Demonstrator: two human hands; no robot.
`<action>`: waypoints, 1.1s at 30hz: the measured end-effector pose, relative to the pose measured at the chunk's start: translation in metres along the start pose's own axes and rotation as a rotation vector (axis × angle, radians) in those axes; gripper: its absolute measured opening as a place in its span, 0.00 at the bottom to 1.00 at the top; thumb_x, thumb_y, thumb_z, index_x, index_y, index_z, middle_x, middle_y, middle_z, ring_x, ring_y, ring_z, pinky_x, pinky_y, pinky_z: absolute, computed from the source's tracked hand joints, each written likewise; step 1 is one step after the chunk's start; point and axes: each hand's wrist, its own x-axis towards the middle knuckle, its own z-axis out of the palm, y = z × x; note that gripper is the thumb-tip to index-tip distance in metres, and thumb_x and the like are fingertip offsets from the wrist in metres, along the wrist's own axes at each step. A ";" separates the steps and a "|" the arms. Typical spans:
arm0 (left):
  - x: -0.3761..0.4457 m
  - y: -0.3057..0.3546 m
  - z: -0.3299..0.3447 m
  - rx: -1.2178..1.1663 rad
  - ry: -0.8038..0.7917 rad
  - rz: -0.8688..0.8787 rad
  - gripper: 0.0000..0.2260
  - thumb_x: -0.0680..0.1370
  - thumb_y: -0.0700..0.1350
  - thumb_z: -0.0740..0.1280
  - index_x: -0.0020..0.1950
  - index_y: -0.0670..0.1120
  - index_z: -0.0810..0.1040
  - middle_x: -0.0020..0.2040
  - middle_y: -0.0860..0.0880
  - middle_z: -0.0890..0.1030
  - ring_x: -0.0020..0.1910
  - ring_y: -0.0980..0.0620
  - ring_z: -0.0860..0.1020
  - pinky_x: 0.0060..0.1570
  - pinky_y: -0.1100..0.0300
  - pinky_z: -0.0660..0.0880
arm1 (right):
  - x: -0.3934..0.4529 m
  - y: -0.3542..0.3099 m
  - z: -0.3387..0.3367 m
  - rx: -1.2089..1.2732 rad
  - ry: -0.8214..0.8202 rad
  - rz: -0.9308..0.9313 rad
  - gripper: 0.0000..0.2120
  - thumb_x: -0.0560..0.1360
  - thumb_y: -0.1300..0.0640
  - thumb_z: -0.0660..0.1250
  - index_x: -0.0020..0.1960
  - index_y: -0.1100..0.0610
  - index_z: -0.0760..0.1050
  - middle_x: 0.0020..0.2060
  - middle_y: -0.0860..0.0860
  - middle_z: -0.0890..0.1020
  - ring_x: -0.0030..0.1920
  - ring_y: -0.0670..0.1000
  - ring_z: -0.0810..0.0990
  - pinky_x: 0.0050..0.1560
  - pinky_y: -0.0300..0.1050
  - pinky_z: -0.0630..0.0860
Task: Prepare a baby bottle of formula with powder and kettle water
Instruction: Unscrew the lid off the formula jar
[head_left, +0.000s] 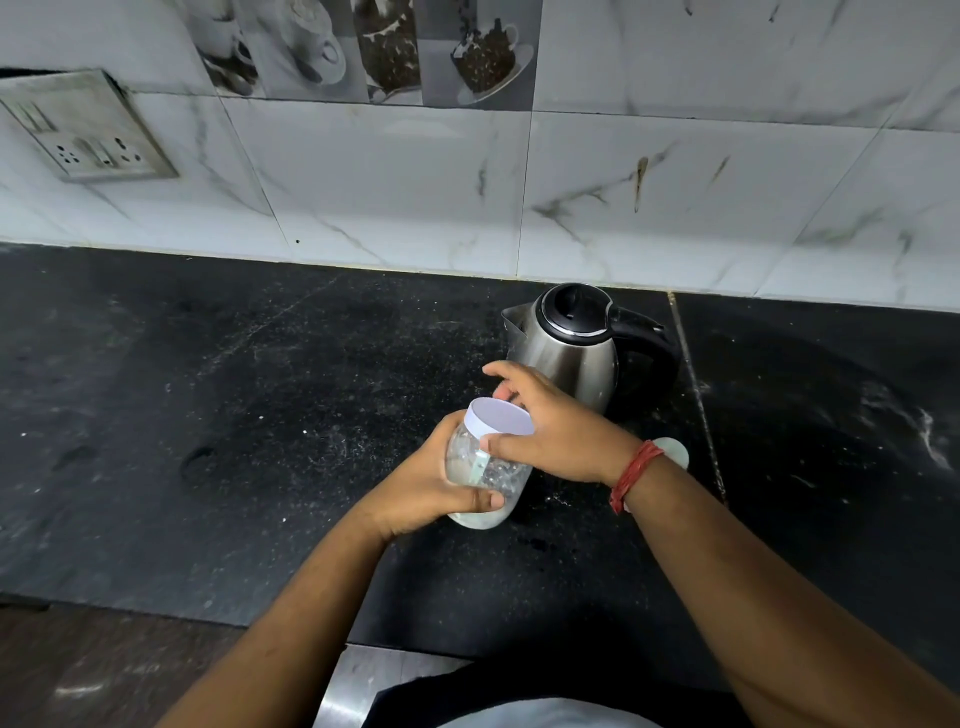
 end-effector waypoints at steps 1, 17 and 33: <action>0.000 0.000 0.000 -0.001 0.004 0.002 0.45 0.63 0.47 0.82 0.76 0.51 0.64 0.68 0.45 0.77 0.65 0.50 0.79 0.62 0.54 0.78 | -0.001 0.000 -0.001 0.070 -0.030 -0.011 0.37 0.74 0.57 0.73 0.78 0.48 0.59 0.67 0.49 0.71 0.68 0.47 0.70 0.73 0.49 0.67; -0.007 -0.001 0.002 0.018 -0.002 0.038 0.45 0.64 0.47 0.82 0.76 0.55 0.62 0.71 0.46 0.74 0.69 0.49 0.77 0.64 0.54 0.77 | -0.008 -0.010 -0.001 0.020 0.040 -0.047 0.34 0.73 0.49 0.76 0.75 0.49 0.66 0.64 0.46 0.74 0.64 0.41 0.72 0.66 0.37 0.68; -0.014 -0.020 -0.013 0.082 0.093 0.047 0.44 0.64 0.39 0.82 0.74 0.53 0.62 0.68 0.51 0.75 0.67 0.57 0.76 0.64 0.60 0.75 | -0.039 0.003 -0.021 -0.209 0.013 -0.310 0.32 0.74 0.51 0.75 0.75 0.48 0.69 0.63 0.46 0.66 0.65 0.38 0.68 0.64 0.26 0.62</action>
